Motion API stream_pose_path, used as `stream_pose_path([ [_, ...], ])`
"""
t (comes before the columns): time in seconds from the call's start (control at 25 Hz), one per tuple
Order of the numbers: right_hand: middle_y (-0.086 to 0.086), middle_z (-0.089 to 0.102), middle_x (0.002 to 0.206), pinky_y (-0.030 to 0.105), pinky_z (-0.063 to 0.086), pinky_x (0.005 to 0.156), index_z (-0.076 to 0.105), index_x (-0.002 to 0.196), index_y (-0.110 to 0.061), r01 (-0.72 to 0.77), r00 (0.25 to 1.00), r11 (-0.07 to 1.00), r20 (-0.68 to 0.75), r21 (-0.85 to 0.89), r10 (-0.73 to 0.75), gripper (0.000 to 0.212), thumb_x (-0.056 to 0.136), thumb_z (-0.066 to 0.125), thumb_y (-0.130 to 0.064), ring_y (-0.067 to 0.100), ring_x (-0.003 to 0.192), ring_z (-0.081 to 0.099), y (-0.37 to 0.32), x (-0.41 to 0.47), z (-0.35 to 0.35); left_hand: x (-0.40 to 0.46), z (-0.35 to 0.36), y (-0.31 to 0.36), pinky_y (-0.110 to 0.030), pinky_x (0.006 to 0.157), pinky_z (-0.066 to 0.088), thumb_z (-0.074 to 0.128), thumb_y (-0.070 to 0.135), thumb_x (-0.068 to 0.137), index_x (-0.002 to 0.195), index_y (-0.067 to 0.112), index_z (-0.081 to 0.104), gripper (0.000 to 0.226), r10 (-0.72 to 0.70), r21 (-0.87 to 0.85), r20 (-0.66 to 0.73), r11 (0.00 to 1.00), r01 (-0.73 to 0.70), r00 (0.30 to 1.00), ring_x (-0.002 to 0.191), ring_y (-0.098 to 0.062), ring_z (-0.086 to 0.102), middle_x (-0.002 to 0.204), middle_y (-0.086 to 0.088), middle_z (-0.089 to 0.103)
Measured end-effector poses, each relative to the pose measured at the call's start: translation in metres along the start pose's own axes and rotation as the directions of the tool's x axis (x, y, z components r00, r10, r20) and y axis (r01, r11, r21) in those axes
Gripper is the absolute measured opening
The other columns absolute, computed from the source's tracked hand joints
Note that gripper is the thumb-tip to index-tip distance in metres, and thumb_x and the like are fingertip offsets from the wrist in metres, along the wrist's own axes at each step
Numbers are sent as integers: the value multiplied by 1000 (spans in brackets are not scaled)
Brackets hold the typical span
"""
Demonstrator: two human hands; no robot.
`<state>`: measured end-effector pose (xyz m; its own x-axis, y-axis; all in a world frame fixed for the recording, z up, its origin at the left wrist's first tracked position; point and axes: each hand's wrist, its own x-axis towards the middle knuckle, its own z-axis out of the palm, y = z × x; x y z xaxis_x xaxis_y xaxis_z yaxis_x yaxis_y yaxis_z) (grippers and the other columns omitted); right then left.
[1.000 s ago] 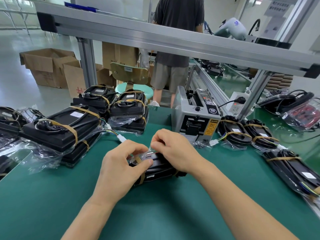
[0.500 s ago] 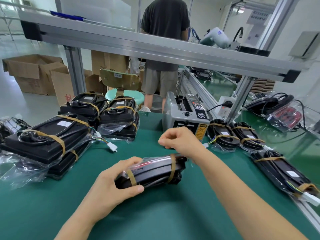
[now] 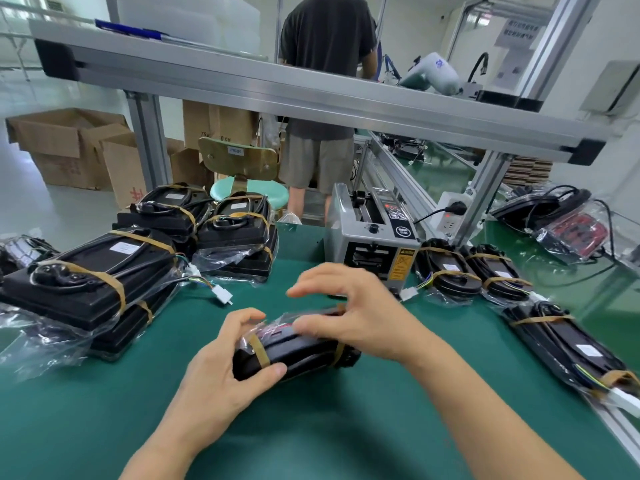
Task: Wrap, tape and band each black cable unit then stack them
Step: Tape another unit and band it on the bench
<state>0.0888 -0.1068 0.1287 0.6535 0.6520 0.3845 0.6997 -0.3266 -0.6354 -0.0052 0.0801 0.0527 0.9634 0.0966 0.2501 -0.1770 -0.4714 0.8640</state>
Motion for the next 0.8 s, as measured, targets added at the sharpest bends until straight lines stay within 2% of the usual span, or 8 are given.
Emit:
stream_pose_path([
  [0.12, -6, 66, 96, 34, 47, 93, 76, 94, -18, -7, 981, 1000, 193, -25, 11, 15, 79, 77, -22, 8, 92, 62, -15, 19, 21, -1, -2, 2, -24, 80, 45, 74, 46, 64, 108, 45, 44, 53, -14, 5, 30, 1000, 14, 999, 89, -3, 59, 95, 22, 65],
  [0.24, -6, 64, 82, 44, 51, 82, 73, 83, -14, -43, 975, 999, 221, 22, 37, 4, 85, 71, -17, 13, 80, 63, -21, 32, 35, -2, -3, 0, -23, 81, 46, 70, 55, 59, 104, 33, 50, 54, -21, -36, 48, 999, 23, 999, 88, -7, 60, 92, 14, 66],
  [0.32, -10, 65, 82, 39, 53, 84, 70, 85, -15, -90, 958, 995, 277, 43, 75, 6, 87, 69, -20, 6, 78, 63, -20, 37, 31, -2, -2, -1, -17, 82, 44, 73, 49, 62, 106, 32, 53, 52, -12, -86, 32, 996, 15, 999, 94, -5, 61, 97, 14, 68],
  [0.4, -12, 67, 93, 22, 50, 87, 70, 95, -21, -166, 905, 985, 404, 39, 137, 13, 83, 73, -25, -2, 85, 62, -18, 39, 17, 0, -2, -4, -12, 79, 42, 74, 41, 65, 107, 36, 53, 48, -10, -120, 29, 993, 13, 1000, 95, -5, 61, 99, 15, 67],
  [0.48, -12, 67, 102, 20, 45, 92, 71, 102, -28, -162, 875, 985, 451, -66, 174, 25, 78, 78, -25, -1, 96, 61, -13, 37, 4, 2, -3, -5, -17, 77, 45, 74, 43, 63, 105, 37, 52, 48, -28, -140, 25, 990, 31, 999, 87, -9, 61, 93, 12, 67],
  [0.6, -2, 68, 92, 33, 48, 90, 75, 87, -20, -121, 918, 992, 376, -40, 127, 9, 78, 78, -19, 10, 87, 63, -12, 37, 4, 1, -3, -4, -21, 75, 47, 74, 44, 63, 106, 36, 51, 49, -23, -138, 34, 990, 27, 999, 82, -11, 60, 90, 8, 66],
  [0.72, -8, 65, 79, 19, 47, 77, 72, 77, -21, -120, 925, 993, 362, -20, 119, 5, 81, 75, -20, 3, 74, 59, -11, 39, 13, 0, -4, -2, -15, 72, 45, 74, 41, 65, 105, 37, 51, 47, -6, -115, 25, 993, 9, 1000, 82, -9, 59, 89, 10, 66],
  [0.8, -12, 65, 69, 14, 43, 68, 71, 72, -21, -264, 899, 964, 368, 26, 237, 9, 80, 75, -18, -2, 65, 56, -12, 41, 16, 0, -5, -1, -19, 73, 46, 74, 42, 64, 105, 36, 51, 47, 8, -81, 20, 997, -6, 1000, 80, -11, 59, 86, 9, 66],
])
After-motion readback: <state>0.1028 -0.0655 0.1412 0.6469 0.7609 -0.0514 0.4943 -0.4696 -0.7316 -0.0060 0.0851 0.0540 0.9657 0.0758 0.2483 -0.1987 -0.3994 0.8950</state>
